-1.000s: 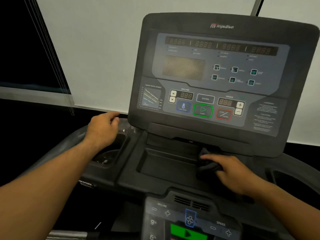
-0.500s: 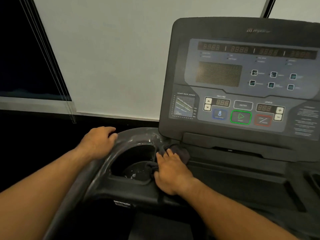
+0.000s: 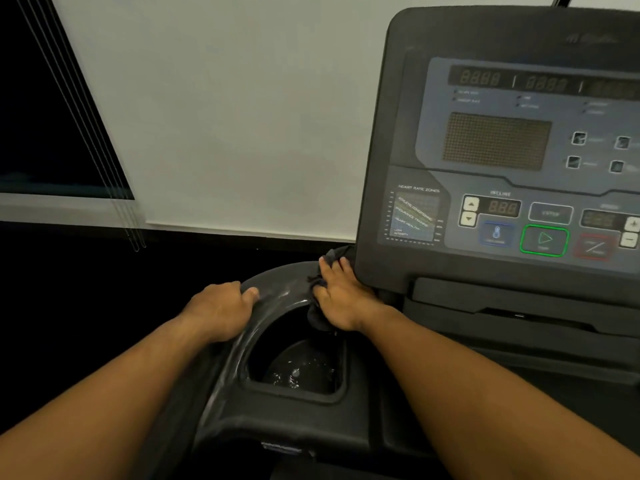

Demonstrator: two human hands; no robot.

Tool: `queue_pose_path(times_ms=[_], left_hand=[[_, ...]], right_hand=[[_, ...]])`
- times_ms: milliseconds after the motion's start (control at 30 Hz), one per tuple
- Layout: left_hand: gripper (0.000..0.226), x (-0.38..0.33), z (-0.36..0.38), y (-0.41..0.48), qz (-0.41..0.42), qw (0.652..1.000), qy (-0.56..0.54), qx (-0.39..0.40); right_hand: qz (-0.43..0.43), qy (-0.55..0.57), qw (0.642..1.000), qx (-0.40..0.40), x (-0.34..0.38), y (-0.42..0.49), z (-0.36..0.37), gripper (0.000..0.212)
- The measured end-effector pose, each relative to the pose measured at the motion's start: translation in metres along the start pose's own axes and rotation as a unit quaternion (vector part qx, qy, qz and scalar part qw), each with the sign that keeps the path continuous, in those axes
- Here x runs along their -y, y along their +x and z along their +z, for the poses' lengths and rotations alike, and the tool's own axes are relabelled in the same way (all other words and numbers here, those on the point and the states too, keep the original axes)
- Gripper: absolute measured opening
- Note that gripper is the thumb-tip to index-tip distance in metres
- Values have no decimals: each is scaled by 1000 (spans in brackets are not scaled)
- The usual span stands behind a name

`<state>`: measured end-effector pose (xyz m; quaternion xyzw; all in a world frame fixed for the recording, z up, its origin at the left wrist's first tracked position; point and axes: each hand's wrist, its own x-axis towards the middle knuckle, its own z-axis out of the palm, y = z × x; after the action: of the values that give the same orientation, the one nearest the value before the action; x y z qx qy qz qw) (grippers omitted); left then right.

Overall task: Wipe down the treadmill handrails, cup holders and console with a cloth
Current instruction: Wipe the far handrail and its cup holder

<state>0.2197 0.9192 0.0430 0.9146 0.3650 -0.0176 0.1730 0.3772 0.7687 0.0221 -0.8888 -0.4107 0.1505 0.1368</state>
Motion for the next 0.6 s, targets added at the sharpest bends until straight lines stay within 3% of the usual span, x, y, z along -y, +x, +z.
queue_pose_path(times_ms=[133,333,600], left_hand=[[47,-1,-3,-1,7,1000,7,4],[44,0,-2,-6,11,1000,6,-1],[42,4,-9,-8,18,999,-36,8]], right_hand=[[15,0,1000,-16,5,15,2,64],[2,-41,998,-56,3,-36,27,58],[-47,-39,998,-24,9,10,9,57]])
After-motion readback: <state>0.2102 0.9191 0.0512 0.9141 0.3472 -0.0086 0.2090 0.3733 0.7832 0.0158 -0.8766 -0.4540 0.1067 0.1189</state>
